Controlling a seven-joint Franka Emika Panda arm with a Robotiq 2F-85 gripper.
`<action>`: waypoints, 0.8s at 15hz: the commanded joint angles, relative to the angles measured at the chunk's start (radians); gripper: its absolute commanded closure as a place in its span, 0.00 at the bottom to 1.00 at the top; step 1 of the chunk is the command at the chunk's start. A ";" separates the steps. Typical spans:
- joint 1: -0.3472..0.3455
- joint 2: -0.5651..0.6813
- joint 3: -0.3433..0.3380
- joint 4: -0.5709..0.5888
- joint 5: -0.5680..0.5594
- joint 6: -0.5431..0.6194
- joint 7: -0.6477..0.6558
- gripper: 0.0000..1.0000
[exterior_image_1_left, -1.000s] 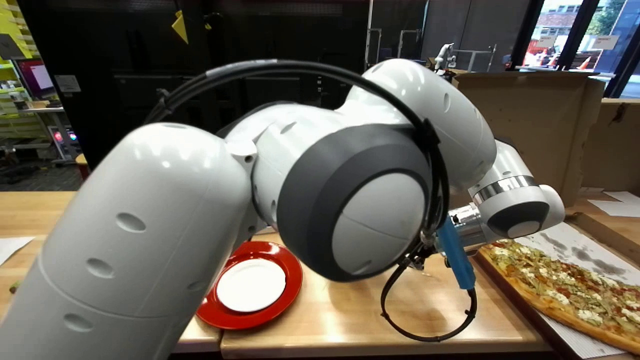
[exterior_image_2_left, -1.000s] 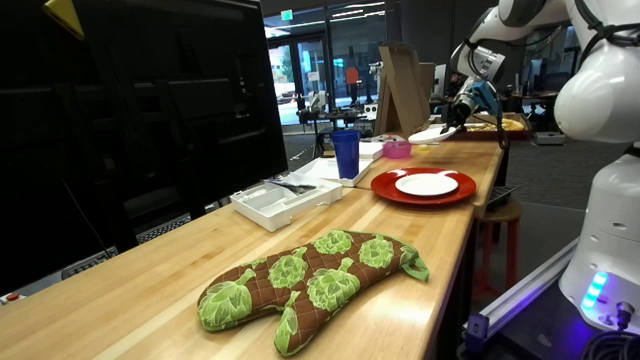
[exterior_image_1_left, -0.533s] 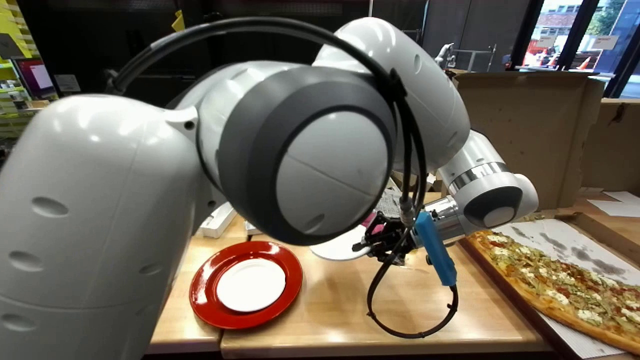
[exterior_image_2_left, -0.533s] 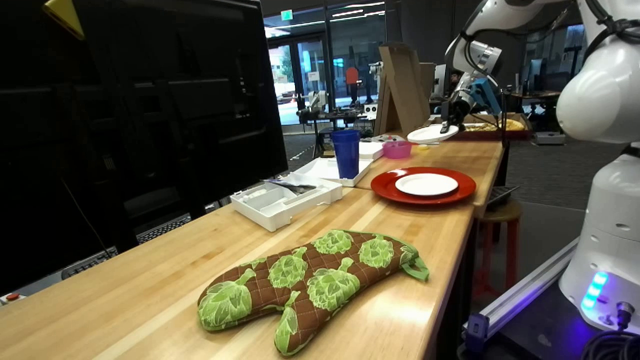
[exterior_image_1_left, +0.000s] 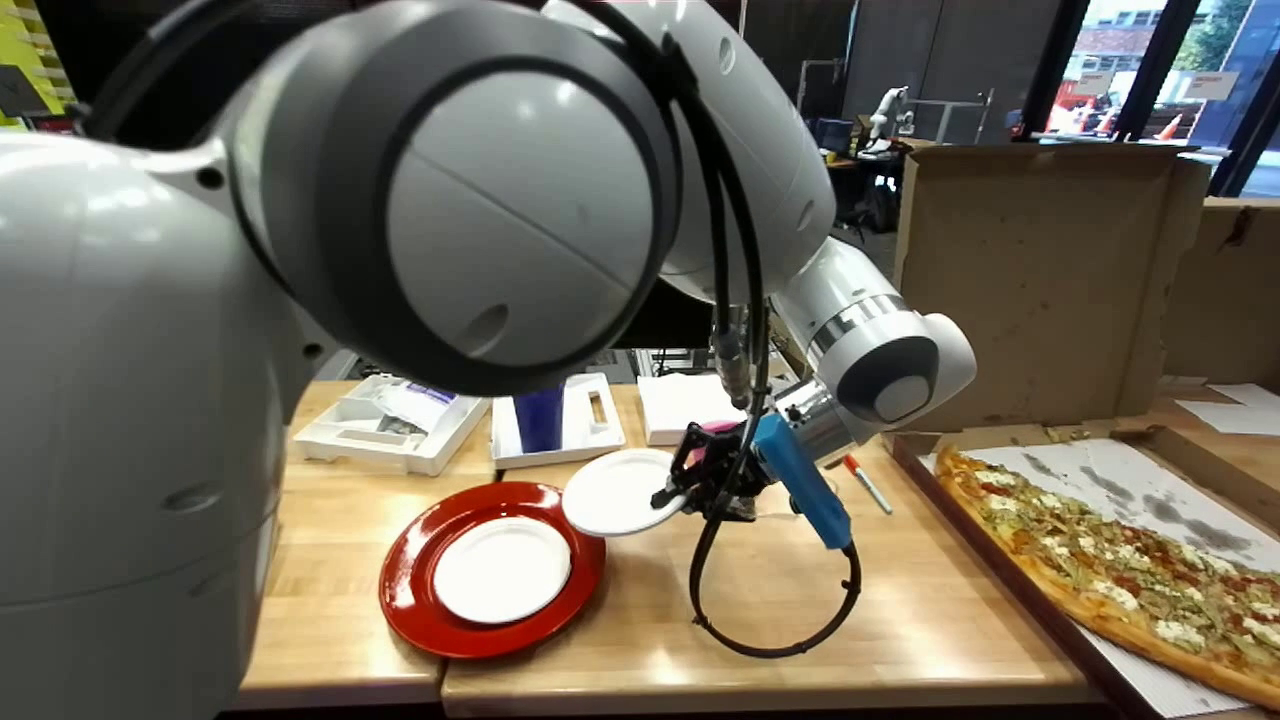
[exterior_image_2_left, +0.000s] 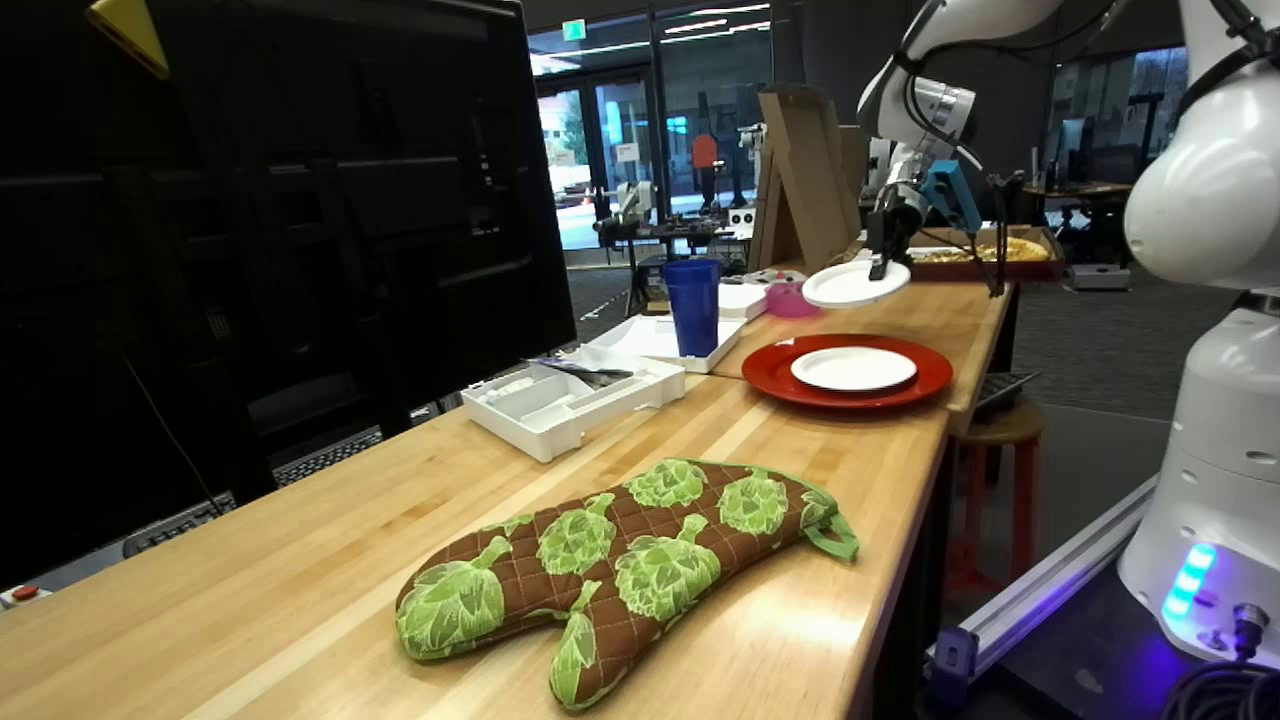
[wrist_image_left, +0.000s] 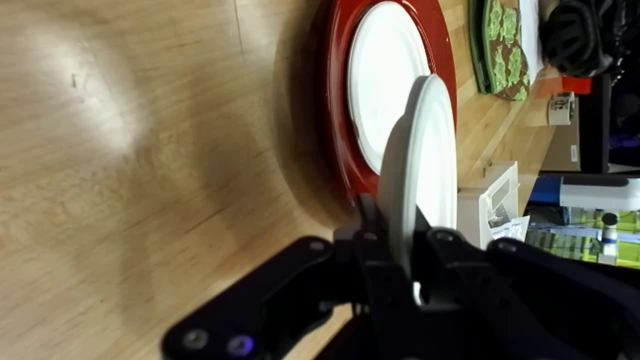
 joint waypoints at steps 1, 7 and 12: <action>0.050 -0.121 -0.017 -0.138 -0.041 0.043 -0.053 0.97; 0.093 -0.213 -0.029 -0.259 -0.077 0.080 -0.116 0.97; 0.119 -0.244 -0.036 -0.332 -0.078 0.149 -0.125 0.97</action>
